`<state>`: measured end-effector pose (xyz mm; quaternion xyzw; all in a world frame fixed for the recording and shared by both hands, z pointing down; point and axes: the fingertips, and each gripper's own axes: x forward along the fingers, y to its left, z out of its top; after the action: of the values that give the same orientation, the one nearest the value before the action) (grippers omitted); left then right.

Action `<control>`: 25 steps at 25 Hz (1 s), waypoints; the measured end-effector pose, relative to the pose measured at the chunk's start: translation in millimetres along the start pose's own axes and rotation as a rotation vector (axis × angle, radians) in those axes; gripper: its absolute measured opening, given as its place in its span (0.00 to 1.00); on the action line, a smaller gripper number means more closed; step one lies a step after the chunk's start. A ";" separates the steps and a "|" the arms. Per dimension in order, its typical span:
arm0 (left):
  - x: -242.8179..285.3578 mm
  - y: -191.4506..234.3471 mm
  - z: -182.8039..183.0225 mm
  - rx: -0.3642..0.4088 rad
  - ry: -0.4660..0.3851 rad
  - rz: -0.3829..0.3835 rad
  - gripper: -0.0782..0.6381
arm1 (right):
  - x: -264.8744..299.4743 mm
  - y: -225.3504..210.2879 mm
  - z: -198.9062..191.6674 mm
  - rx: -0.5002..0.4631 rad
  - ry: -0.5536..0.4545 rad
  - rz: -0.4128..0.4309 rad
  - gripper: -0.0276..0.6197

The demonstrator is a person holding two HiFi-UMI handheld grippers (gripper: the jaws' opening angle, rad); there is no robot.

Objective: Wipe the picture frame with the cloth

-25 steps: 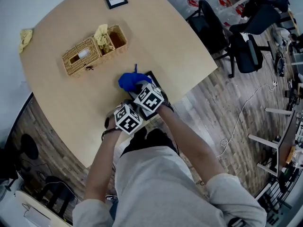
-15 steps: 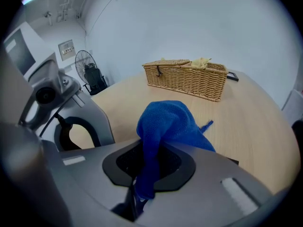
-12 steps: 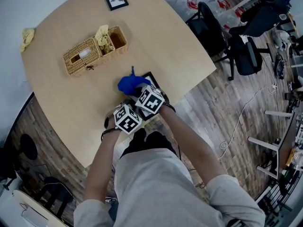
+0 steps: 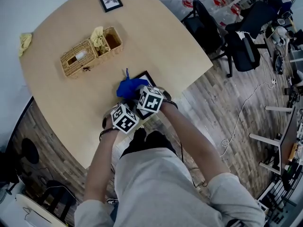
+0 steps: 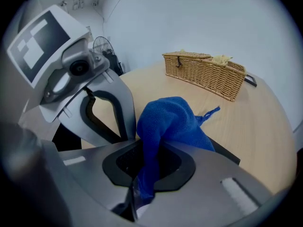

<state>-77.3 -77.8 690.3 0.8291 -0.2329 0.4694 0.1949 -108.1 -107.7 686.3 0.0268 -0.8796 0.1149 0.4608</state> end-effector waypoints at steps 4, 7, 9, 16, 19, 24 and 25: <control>-1.2 0.5 0.3 0.003 -0.001 0.009 0.18 | -5.2 6.6 -10.7 -0.050 0.041 0.015 0.11; -0.8 -0.8 0.9 0.003 0.000 0.005 0.18 | -7.1 9.7 -15.8 -0.059 0.051 0.016 0.11; -0.8 -1.1 1.0 0.000 -0.001 0.003 0.18 | -8.2 11.0 -18.3 -0.058 0.057 0.018 0.11; -1.4 -0.6 -0.1 -0.004 -0.004 0.004 0.18 | -10.8 18.0 -25.3 0.039 0.040 -0.007 0.11; -0.7 -0.7 0.3 -0.005 -0.006 0.003 0.18 | -12.5 23.5 -30.9 0.121 0.017 -0.018 0.11; -1.3 -0.4 -0.2 0.002 -0.003 0.001 0.18 | -17.4 33.4 -31.0 0.256 -0.020 -0.037 0.11; -1.6 -0.5 -0.6 0.002 -0.002 0.003 0.18 | -18.8 34.1 -29.5 0.291 -0.031 -0.042 0.11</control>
<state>-78.2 -76.8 689.2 0.8296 -0.2337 0.4690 0.1930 -78.9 -69.0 681.1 0.1136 -0.8600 0.2308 0.4407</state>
